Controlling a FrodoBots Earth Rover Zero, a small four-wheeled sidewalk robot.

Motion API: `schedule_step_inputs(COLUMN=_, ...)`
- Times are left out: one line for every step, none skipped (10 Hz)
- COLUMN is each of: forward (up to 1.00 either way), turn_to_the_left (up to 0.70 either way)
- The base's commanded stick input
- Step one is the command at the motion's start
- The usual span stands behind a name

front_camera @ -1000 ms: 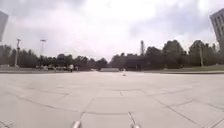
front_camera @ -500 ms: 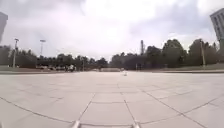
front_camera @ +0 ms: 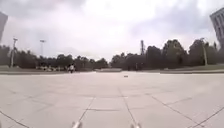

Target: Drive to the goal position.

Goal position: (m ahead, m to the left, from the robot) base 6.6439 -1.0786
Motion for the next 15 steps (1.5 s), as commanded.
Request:
schedule_step_inputs(forward=0.7, turn_to_the_left=0.0)
schedule_step_inputs(forward=0.7, turn_to_the_left=0.0)
schedule_step_inputs(forward=0.7, turn_to_the_left=0.0)
schedule_step_inputs(forward=0.7, turn_to_the_left=0.0)
schedule_step_inputs(forward=0.7, turn_to_the_left=0.0)
schedule_step_inputs(forward=0.7, turn_to_the_left=0.0)
schedule_step_inputs(forward=0.7, turn_to_the_left=0.0)
schedule_step_inputs(forward=0.7, turn_to_the_left=0.0)
schedule_step_inputs(forward=0.7, turn_to_the_left=0.0)
schedule_step_inputs(forward=0.7, turn_to_the_left=0.0)
schedule_step_inputs(forward=0.7, turn_to_the_left=0.0)
schedule_step_inputs(forward=0.7, turn_to_the_left=0.0)
schedule_step_inputs(forward=0.7, turn_to_the_left=0.0)
schedule_step_inputs(forward=0.7, turn_to_the_left=0.0)
schedule_step_inputs(forward=0.7, turn_to_the_left=0.0)
